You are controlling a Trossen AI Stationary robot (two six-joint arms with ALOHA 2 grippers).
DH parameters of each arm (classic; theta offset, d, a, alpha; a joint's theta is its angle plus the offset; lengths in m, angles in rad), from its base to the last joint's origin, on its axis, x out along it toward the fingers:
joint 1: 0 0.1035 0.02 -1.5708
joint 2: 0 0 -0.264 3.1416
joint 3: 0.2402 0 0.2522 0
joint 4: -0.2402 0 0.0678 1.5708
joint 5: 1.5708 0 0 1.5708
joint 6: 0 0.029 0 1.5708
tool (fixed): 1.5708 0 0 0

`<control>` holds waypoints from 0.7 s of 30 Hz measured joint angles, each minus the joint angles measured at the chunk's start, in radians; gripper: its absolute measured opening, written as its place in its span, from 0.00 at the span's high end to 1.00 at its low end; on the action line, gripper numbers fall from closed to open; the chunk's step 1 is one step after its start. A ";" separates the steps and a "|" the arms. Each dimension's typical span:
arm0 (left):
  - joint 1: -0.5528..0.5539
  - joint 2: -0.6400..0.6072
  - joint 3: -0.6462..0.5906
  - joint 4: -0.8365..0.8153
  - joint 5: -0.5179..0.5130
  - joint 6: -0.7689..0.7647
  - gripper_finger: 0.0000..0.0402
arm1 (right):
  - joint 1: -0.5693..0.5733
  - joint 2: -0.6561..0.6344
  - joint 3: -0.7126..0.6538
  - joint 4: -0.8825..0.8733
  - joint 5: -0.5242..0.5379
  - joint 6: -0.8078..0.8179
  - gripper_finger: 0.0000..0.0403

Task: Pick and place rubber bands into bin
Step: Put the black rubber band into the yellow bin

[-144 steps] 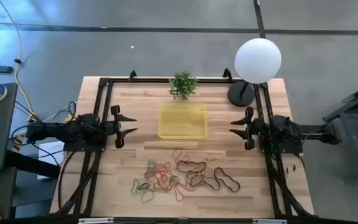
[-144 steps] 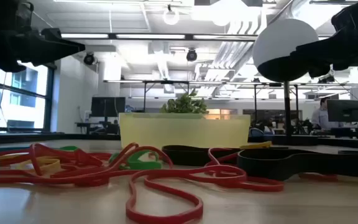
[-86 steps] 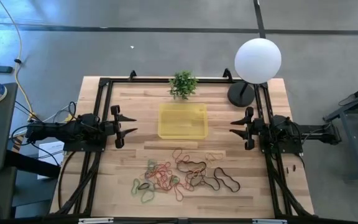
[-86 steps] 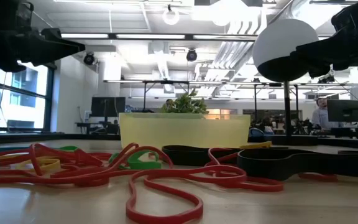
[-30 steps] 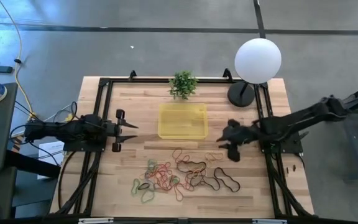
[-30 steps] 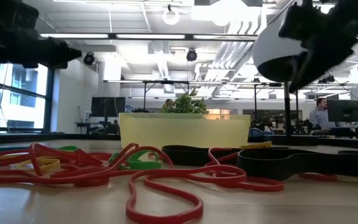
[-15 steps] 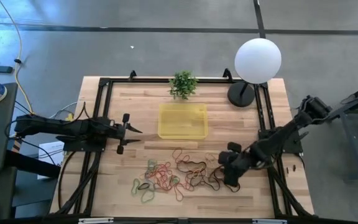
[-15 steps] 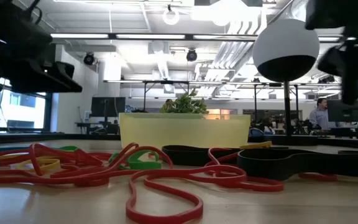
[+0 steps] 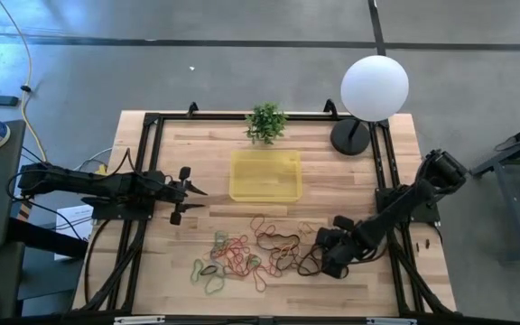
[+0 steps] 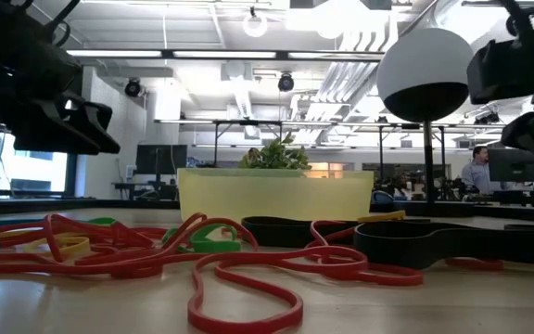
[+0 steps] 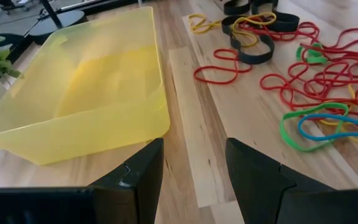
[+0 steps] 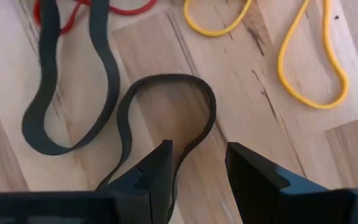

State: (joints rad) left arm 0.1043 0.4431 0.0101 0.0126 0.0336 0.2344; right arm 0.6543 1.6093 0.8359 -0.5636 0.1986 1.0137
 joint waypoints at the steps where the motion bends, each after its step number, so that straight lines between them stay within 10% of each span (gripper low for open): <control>1: 0.000 0.000 0.000 0.000 0.000 0.000 0.60 | -0.004 0.000 -0.001 0.000 -0.005 -0.001 0.66; 21: 0.000 0.000 0.000 0.001 0.000 -0.008 0.60 | -0.019 0.095 0.004 0.052 -0.033 0.079 0.66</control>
State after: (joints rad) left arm 0.1040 0.4431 0.0101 0.0132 0.0338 0.2260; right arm 0.6354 1.7041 0.8394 -0.5112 0.1653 1.0925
